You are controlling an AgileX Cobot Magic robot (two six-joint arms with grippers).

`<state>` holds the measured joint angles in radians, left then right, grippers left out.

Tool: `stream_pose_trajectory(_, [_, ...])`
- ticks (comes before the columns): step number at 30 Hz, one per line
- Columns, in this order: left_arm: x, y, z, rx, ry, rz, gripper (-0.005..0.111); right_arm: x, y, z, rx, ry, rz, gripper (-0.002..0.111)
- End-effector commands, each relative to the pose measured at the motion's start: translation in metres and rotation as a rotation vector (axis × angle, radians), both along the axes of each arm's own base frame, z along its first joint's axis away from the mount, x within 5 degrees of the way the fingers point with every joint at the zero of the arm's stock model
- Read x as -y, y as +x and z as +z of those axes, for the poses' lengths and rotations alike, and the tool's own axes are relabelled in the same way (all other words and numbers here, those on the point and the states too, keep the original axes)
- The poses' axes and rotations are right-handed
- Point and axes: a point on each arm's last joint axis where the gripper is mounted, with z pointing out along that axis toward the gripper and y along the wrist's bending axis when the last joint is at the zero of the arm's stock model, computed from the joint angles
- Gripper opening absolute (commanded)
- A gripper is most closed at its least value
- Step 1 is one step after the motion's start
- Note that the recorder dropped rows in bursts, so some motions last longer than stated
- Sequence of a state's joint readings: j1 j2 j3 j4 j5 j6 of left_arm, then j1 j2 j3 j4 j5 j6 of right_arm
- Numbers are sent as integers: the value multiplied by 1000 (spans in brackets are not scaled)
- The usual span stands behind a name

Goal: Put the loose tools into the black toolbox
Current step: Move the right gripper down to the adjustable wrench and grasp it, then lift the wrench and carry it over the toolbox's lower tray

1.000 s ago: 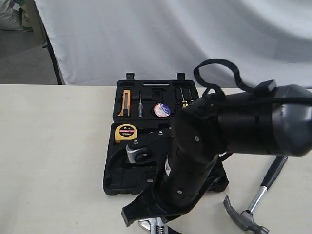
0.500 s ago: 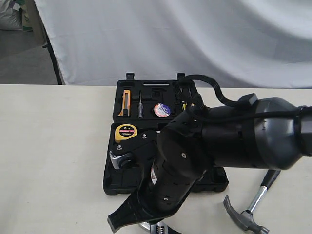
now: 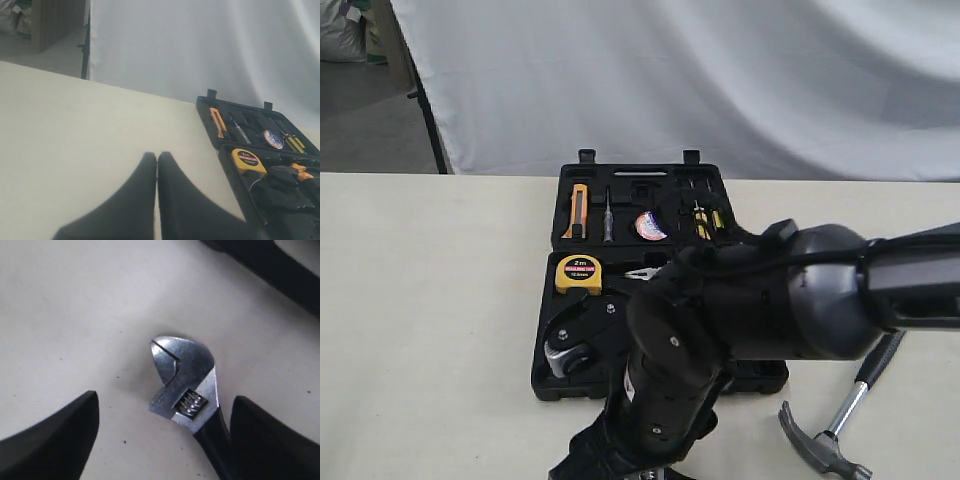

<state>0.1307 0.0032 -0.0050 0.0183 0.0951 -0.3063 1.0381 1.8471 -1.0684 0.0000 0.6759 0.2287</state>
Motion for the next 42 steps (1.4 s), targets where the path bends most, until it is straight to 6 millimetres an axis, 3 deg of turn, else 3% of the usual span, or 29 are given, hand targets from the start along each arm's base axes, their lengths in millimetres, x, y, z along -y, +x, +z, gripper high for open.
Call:
stream_pose_trajectory(1, [-1, -1, 2, 13, 2, 26, 1, -2, 1, -19, -15, -48, 45, 70])
stream_pose_trajectory(7, [-1, -1, 2, 13, 2, 26, 1, -1, 0, -45, -52, -120, 117, 66])
stream_pose_trajectory(9, [-1, -1, 2, 13, 2, 26, 1, 0, -2, -47, -77, -130, 103, 56])
stream_pose_trajectory(16, [-1, -1, 2, 13, 2, 26, 1, 0, -2, -47, -85, -130, 94, 1])
stream_pose_trajectory(22, [-1, -1, 2, 13, 2, 26, 1, -1, -6, -37, -119, -105, 54, 0])
stream_pose_trajectory(28, [-1, -1, 2, 13, 2, 26, 1, -9, -1, 2, -100, -69, 65, 0])
stream_pose_trajectory(36, [-1, -1, 2, 13, 2, 26, 1, -28, 21, 49, 23, -67, 100, 0])
stream_pose_trajectory(42, [-1, -1, 2, 13, 2, 26, 1, -33, 39, 66, 182, -84, 120, 0])
